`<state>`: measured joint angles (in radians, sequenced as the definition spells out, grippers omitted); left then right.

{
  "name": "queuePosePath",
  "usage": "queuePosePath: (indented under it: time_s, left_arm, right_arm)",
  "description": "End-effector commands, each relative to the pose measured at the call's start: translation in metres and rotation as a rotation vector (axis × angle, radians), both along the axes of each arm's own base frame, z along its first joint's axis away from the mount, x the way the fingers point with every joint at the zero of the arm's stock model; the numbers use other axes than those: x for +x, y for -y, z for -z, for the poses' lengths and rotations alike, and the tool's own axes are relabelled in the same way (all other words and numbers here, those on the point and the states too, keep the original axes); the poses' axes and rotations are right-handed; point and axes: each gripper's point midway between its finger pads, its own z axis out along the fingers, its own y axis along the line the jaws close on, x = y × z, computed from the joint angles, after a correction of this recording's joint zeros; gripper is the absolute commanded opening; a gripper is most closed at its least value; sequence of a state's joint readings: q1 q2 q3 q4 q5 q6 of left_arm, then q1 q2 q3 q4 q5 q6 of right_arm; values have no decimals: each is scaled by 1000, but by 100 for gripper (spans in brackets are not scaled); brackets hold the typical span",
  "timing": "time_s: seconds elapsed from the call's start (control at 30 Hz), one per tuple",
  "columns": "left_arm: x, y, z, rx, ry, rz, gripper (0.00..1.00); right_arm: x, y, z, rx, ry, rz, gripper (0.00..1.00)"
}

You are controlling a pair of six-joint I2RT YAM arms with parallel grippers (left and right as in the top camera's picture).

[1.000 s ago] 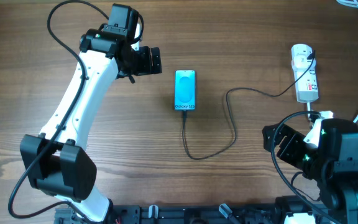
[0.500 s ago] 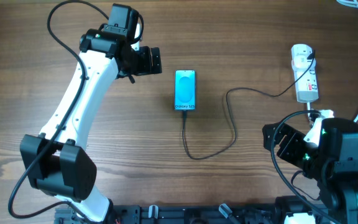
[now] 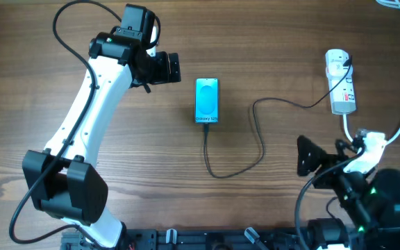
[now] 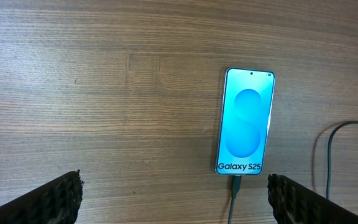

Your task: Plug charger to phone and switch on socket

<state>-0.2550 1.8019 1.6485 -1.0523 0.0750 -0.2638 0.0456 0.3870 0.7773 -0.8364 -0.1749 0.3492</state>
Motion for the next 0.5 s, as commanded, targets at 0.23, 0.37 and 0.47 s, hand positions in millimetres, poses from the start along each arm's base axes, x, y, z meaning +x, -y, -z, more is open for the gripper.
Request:
queuePosePath:
  time_s: [0.23, 0.37, 0.47]
  left_arm:
    - [0, -1, 2, 16, 0, 18, 100]
    - [0, -1, 2, 16, 0, 18, 100]
    - [0, -1, 2, 16, 0, 18, 100]
  right_arm:
    - [30, 1, 41, -191, 431, -36, 100]
    - [38, 11, 44, -206, 517, 31, 100]
    - [42, 14, 40, -206, 583, 56, 100]
